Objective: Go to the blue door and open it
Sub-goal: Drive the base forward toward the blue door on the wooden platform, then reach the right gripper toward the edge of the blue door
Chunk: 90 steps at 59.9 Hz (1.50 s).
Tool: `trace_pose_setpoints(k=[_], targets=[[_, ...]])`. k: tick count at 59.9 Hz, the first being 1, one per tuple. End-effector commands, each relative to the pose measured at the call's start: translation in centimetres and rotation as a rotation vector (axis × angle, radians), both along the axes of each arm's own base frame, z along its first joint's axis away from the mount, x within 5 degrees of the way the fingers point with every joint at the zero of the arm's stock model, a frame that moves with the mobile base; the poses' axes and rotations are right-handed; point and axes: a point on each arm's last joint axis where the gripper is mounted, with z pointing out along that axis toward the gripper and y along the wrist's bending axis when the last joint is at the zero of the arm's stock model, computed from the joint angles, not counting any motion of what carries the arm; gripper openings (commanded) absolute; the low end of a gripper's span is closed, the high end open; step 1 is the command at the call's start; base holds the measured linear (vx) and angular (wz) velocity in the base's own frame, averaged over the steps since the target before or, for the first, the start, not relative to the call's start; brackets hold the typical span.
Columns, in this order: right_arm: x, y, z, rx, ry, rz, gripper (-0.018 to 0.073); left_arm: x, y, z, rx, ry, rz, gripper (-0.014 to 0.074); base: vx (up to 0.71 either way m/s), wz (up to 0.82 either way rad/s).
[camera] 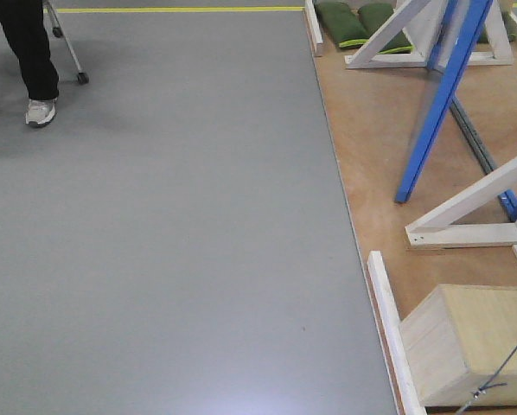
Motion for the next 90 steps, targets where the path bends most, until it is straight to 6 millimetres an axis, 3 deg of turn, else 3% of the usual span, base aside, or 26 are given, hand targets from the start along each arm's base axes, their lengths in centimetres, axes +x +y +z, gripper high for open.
trace_pose_setpoints(k=[1,90], targets=[[-0.04,-0.01,0.15,-0.022,-0.078,-0.002,0.0002,0.11,-0.08,0.61,-0.01,-0.086,-0.01,0.007,0.38,0.04],[-0.04,-0.01,0.15,-0.022,-0.078,-0.002,0.0002,0.11,-0.08,0.61,-0.01,-0.086,-0.01,0.007,0.48,0.0]])
